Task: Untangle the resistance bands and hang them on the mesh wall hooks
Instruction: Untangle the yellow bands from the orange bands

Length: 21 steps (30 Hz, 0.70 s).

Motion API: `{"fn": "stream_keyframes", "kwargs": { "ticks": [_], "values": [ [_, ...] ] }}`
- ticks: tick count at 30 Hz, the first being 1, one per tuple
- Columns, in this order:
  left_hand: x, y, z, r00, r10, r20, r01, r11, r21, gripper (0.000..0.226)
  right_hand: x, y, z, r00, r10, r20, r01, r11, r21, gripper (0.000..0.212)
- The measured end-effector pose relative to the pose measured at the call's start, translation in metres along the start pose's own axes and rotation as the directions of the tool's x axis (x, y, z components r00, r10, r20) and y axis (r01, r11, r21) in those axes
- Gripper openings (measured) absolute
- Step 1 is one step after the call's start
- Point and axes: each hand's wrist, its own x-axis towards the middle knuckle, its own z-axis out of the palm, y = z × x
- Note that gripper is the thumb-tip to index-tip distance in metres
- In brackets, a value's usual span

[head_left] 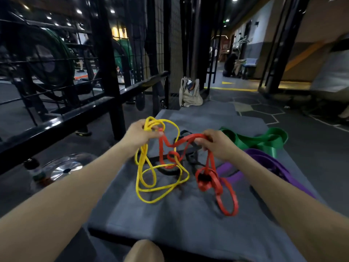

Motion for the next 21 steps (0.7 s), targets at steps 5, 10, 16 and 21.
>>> {"fn": "stream_keyframes", "kwargs": {
  "ticks": [5, 10, 16, 21],
  "values": [
    [-0.024, 0.016, 0.042, 0.978, 0.123, 0.169, -0.138, 0.987, 0.079, 0.028, -0.006, -0.021, -0.009, 0.998, -0.046, 0.039, 0.041, 0.991, 0.126, 0.023],
    [-0.029, 0.017, 0.062, 0.945, 0.184, 0.27, -0.223, 0.968, 0.12, 0.031, -0.003, -0.05, -0.004, 0.993, -0.115, 0.03, 0.106, 0.969, 0.225, 0.013],
    [-0.024, 0.019, 0.036, 0.984, 0.141, 0.108, -0.171, 0.912, 0.373, 0.022, -0.007, -0.034, 0.0, 0.981, -0.036, 0.192, -0.008, 0.975, 0.22, 0.023],
    [-0.025, 0.02, -0.002, 0.995, 0.032, -0.097, -0.015, 0.985, 0.17, 0.019, 0.0, -0.001, 0.036, 0.991, 0.06, 0.121, -0.063, 0.998, 0.022, 0.014]
  ]
}}
